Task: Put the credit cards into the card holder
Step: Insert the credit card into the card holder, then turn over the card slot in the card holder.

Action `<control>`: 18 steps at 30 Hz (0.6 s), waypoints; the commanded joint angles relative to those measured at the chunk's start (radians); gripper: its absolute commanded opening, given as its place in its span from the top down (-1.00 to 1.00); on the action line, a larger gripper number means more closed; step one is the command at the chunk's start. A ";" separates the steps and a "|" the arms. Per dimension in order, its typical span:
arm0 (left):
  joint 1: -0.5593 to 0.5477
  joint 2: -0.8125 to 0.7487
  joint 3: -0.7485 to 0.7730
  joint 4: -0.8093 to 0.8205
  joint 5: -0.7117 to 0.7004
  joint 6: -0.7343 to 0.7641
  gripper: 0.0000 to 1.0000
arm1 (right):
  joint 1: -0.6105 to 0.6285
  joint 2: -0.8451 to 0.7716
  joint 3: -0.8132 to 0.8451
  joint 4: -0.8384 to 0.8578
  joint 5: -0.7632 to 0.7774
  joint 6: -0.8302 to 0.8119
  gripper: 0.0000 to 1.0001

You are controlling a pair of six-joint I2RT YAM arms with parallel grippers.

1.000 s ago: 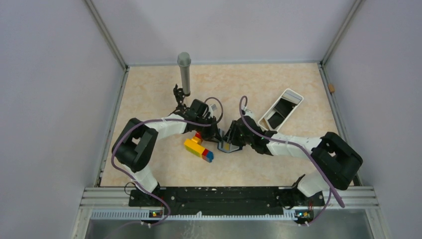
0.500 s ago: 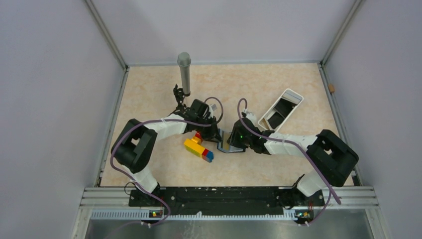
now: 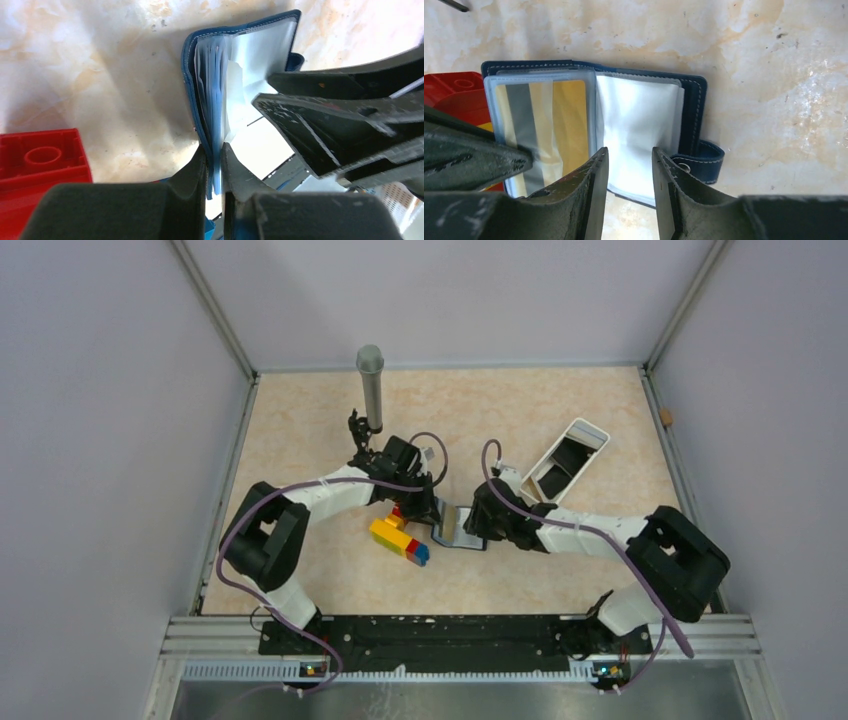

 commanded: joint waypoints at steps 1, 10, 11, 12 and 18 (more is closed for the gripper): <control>-0.025 -0.025 0.092 -0.121 -0.081 0.068 1.00 | 0.007 -0.111 -0.020 -0.007 -0.007 -0.031 0.23; -0.073 -0.017 0.116 -0.160 -0.130 0.073 0.89 | 0.006 -0.170 -0.060 0.254 -0.238 0.028 0.34; -0.075 -0.014 0.117 -0.161 -0.129 0.073 0.88 | 0.007 -0.160 -0.061 0.271 -0.248 0.034 0.35; -0.077 -0.012 0.117 -0.159 -0.127 0.073 0.87 | 0.006 -0.144 -0.058 0.280 -0.252 0.039 0.36; -0.084 -0.010 0.112 -0.144 -0.105 0.076 0.81 | 0.006 -0.040 -0.056 0.300 -0.242 0.055 0.51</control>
